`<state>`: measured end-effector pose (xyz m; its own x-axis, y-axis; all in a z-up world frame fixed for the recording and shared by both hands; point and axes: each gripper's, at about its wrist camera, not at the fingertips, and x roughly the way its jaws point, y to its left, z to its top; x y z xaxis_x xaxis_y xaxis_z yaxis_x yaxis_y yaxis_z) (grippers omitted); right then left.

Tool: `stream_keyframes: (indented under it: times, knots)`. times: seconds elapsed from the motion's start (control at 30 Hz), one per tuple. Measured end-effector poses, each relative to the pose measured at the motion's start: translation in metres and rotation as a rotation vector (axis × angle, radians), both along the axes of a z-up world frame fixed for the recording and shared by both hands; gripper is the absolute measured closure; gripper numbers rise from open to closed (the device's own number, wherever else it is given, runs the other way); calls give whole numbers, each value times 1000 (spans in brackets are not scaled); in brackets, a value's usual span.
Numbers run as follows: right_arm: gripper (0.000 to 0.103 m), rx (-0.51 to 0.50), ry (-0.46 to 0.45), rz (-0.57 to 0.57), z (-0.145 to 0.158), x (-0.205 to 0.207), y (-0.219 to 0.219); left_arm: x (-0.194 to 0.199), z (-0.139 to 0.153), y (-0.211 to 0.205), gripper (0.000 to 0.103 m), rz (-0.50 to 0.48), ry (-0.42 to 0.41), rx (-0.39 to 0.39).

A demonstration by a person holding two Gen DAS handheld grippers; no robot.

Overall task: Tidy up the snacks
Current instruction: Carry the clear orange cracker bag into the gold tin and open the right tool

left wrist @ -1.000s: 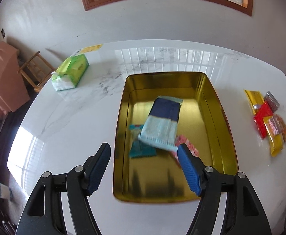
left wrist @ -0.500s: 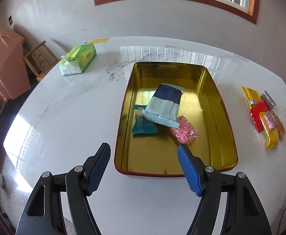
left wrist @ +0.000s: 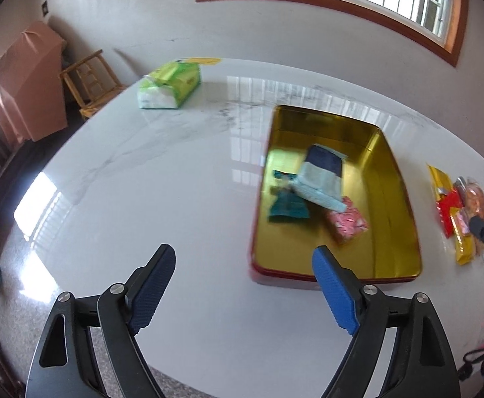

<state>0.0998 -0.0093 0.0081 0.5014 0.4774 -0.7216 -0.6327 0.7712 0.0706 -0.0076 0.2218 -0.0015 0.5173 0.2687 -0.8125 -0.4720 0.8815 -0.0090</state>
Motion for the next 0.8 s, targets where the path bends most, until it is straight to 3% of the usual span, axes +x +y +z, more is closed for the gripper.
stream_keyframes:
  times: [0.27, 0.8]
  knots:
    - [66, -48, 21, 119, -17, -12, 70, -16, -1, 23, 18, 61, -9, -31]
    - [62, -81, 82, 128, -41, 4, 103, -23, -14, 41, 16, 109, 14, -51]
